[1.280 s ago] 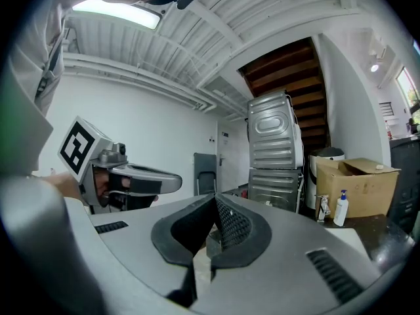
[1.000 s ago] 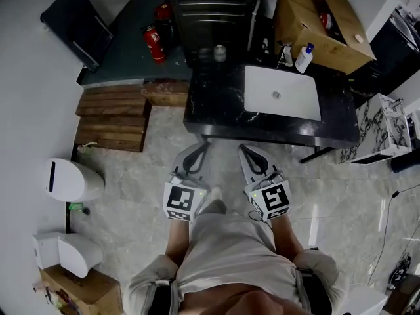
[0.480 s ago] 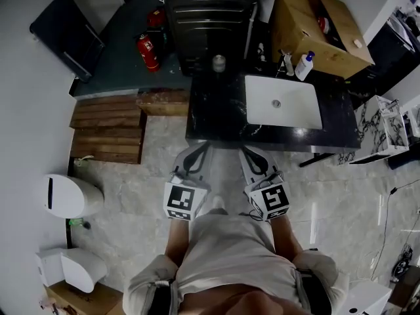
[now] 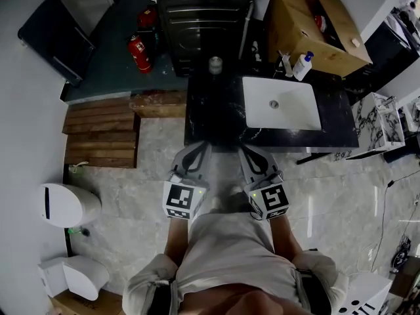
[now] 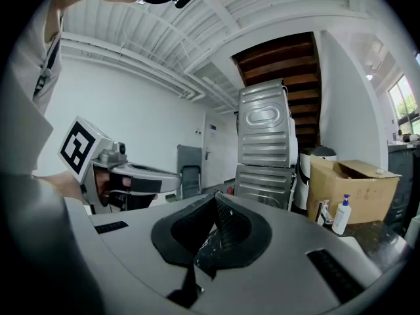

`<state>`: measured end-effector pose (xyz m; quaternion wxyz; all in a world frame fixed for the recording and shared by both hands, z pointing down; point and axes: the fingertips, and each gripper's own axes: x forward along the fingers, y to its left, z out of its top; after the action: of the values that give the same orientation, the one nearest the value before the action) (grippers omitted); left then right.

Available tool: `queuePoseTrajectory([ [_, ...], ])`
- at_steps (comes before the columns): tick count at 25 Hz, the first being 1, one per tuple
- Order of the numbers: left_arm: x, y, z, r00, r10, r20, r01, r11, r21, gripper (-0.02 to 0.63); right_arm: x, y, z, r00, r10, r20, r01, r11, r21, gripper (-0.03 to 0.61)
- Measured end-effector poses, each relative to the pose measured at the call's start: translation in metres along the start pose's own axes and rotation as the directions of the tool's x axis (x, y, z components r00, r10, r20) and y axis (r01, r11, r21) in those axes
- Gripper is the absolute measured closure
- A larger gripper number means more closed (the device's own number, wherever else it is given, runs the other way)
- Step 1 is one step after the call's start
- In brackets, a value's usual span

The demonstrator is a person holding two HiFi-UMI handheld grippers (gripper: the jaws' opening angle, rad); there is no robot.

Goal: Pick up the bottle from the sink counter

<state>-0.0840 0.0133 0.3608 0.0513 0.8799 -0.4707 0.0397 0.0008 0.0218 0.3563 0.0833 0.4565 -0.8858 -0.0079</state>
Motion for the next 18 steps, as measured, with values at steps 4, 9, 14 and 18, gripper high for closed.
queuePoseTrajectory([
  [4,0.011,0.008,-0.005,1.0,-0.004,-0.011,0.004,1.0,-0.01,0.611,0.011,-0.005,-0.002,1.0,0.001,-0.013,-0.001,1.0,-0.003,0.584],
  [9,0.024,0.017,-0.002,1.0,0.007,-0.007,-0.007,1.0,-0.01,0.611,0.027,-0.014,-0.004,1.0,0.021,-0.014,-0.021,1.0,0.0,0.584],
  [14,0.043,0.028,0.002,0.999,0.031,-0.015,-0.031,1.0,0.001,0.611,0.047,-0.029,-0.006,0.999,0.048,-0.006,-0.047,0.999,0.012,0.584],
  [18,0.062,0.037,0.003,0.998,0.047,-0.032,-0.047,0.999,0.006,0.611,0.065,-0.044,-0.007,0.998,0.068,-0.001,-0.068,0.997,0.025,0.584],
])
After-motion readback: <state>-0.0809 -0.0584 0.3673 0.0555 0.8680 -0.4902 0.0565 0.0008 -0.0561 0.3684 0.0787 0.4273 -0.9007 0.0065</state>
